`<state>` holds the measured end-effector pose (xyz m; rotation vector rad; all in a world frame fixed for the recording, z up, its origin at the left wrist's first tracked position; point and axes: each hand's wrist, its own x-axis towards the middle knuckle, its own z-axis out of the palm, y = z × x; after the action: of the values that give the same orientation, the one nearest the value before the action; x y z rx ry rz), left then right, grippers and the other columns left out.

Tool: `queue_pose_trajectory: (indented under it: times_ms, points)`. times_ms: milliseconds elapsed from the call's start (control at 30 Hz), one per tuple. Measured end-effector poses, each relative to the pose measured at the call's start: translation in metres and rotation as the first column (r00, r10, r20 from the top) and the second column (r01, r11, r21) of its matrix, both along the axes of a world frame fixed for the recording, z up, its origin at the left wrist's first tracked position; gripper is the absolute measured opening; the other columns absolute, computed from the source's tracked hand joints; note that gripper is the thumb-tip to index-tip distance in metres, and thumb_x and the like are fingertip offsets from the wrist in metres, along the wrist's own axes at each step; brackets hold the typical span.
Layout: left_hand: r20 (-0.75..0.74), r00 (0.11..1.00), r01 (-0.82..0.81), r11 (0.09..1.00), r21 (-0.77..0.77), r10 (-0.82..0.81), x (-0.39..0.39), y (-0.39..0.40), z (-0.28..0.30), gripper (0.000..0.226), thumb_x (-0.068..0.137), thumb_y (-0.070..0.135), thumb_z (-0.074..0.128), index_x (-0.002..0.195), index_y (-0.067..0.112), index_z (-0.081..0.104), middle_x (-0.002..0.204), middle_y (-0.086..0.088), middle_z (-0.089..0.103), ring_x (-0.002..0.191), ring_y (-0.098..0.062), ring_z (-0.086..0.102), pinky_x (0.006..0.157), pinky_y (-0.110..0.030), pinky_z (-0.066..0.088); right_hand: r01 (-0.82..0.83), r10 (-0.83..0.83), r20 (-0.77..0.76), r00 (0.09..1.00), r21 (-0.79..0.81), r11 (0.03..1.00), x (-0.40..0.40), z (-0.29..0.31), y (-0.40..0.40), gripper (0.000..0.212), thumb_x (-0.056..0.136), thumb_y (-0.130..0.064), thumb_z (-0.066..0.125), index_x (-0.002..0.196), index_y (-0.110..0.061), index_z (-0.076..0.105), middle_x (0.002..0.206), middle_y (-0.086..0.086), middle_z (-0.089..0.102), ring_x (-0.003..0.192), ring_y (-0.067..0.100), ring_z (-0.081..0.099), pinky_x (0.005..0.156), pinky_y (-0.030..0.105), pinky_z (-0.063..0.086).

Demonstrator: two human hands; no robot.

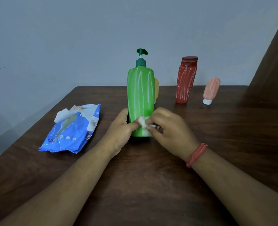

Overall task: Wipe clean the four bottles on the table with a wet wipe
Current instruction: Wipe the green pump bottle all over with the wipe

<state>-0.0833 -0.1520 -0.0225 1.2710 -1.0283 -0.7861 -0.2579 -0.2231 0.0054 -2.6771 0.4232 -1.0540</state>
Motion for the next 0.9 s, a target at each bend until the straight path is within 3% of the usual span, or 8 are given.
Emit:
queue_pose_trajectory:
  times_ms: [67,167,300,433,533,633,733,900]
  points:
    - [0.007,1.000,0.004,1.000,0.001,-0.004,-0.001,0.000,0.000,0.045,0.081,0.038,0.075,0.122,0.026,0.062,0.115,0.003,0.075,0.110,-0.012,0.070,0.089,-0.029,0.052,-0.043,0.040,-0.060,0.997,-0.051,0.998,-0.002,-0.002,0.002,0.009,0.088,-0.017,0.071,0.097,-0.016,0.071,0.094,-0.005,0.058,0.082,0.010,0.058,0.068,0.029,0.050]
    - [0.000,1.000,0.004,1.000,0.006,-0.004,0.000,-0.001,0.001,0.040,0.082,0.031,0.073,0.121,0.030,0.062,0.114,0.006,0.075,0.108,-0.011,0.071,0.087,-0.029,0.054,0.050,-0.051,0.070,0.996,0.026,0.998,-0.002,0.001,-0.003,0.010,0.088,-0.013,0.071,0.098,-0.013,0.072,0.095,-0.004,0.059,0.084,0.012,0.058,0.071,0.034,0.052]
    - [0.001,1.000,0.020,1.000,0.001,-0.020,0.000,0.001,0.001,0.038,0.084,0.033,0.073,0.121,0.030,0.063,0.116,0.006,0.075,0.109,-0.009,0.070,0.085,-0.024,0.054,-0.073,0.067,-0.074,0.995,-0.081,0.994,-0.003,-0.001,0.001,0.008,0.088,-0.016,0.071,0.097,-0.015,0.070,0.094,-0.004,0.059,0.084,0.010,0.057,0.069,0.031,0.050]
    - [-0.019,1.000,0.017,1.000,0.002,-0.017,0.001,0.000,0.001,0.042,0.084,0.029,0.072,0.124,0.027,0.062,0.118,0.004,0.074,0.111,-0.013,0.070,0.089,-0.029,0.053,0.013,-0.012,0.048,0.999,-0.006,1.000,-0.003,0.001,-0.003,0.009,0.087,-0.011,0.072,0.095,-0.013,0.070,0.093,-0.003,0.058,0.082,0.011,0.056,0.069,0.032,0.051]
    - [-0.008,1.000,0.020,1.000,-0.003,-0.020,0.000,0.001,0.001,0.042,0.086,0.032,0.072,0.125,0.024,0.062,0.119,0.001,0.074,0.113,-0.015,0.069,0.092,-0.031,0.051,-0.086,0.082,-0.052,0.995,-0.078,0.993,-0.003,-0.002,-0.002,0.009,0.088,-0.014,0.071,0.096,-0.015,0.070,0.094,-0.004,0.059,0.084,0.007,0.055,0.069,0.025,0.048]
    - [-0.005,1.000,0.029,1.000,0.002,-0.029,0.000,0.002,0.002,0.043,0.085,0.032,0.072,0.126,0.026,0.061,0.121,0.003,0.073,0.114,-0.014,0.068,0.092,-0.031,0.052,0.007,-0.009,0.083,0.997,0.018,1.000,-0.004,-0.001,-0.008,0.009,0.087,-0.009,0.071,0.096,-0.012,0.070,0.094,-0.003,0.059,0.085,0.010,0.058,0.072,0.031,0.051]
    - [0.026,0.997,0.067,0.998,0.001,-0.067,0.002,0.003,0.003,0.043,0.087,0.030,0.070,0.129,0.027,0.060,0.123,0.005,0.072,0.116,-0.013,0.067,0.089,-0.026,0.054,-0.001,-0.002,0.077,0.997,0.035,0.999,-0.006,0.001,-0.012,0.010,0.085,-0.005,0.072,0.093,-0.010,0.069,0.093,-0.001,0.060,0.085,0.013,0.059,0.073,0.033,0.051]
    - [0.165,0.980,0.111,0.993,0.033,-0.115,-0.001,0.008,0.007,0.046,0.087,0.035,0.069,0.130,0.037,0.056,0.126,0.016,0.069,0.119,-0.004,0.063,0.092,-0.021,0.052,0.114,-0.142,0.338,0.930,0.102,0.988,-0.011,0.014,-0.021,0.008,0.085,-0.002,0.072,0.089,-0.008,0.070,0.092,0.000,0.062,0.085,0.007,0.059,0.074,0.017,0.047]
